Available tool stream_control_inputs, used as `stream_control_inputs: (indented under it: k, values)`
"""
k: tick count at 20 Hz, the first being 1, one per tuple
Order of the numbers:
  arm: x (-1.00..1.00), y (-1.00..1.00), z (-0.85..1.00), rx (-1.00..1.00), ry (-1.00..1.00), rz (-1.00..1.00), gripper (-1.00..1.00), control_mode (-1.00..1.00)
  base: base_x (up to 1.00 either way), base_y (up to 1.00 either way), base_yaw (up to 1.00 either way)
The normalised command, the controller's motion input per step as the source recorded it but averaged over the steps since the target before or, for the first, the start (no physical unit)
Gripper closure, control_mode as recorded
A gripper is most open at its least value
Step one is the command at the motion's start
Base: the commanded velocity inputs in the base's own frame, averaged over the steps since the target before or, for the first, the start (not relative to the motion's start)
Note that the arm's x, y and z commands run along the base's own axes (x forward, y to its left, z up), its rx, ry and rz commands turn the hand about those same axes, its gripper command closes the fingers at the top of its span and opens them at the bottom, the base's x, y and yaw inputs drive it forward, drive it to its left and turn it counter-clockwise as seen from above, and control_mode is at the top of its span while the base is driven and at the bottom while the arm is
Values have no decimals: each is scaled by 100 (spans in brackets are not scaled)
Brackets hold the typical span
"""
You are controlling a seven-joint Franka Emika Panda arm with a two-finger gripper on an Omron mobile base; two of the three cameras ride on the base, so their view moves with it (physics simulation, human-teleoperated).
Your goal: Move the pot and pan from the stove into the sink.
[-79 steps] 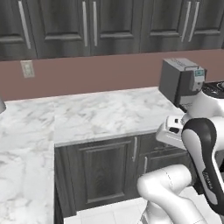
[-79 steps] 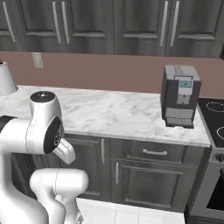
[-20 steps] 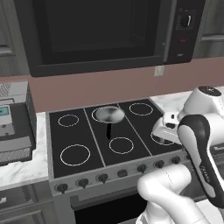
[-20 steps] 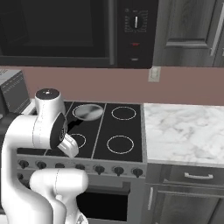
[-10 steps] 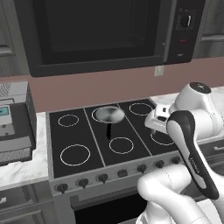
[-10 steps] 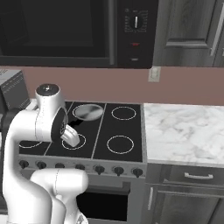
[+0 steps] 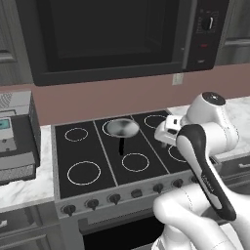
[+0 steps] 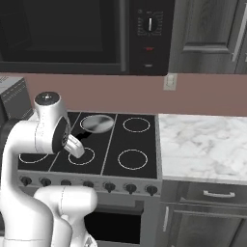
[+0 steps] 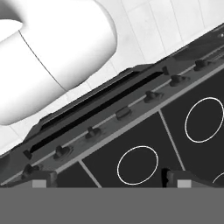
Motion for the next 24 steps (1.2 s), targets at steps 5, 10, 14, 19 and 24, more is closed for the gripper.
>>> stream_control_inputs:
  k: [5, 10, 14, 19, 24]
  values:
    - [7, 18, -23, -4, -5, 2, -100, -100, 0, 0, 0]
    - [26, 25, -27, -8, -11, 3, -100, -100, 0, 0, 0]
    - [37, 25, -16, -8, -10, 3, -100, -100, 0, 0, 0]
    - [54, 25, -1, -4, -1, 1, -100, -100, 0, 0, 0]
    - [62, 29, 0, -3, 0, 1, -100, -100, 0, 0, 0]
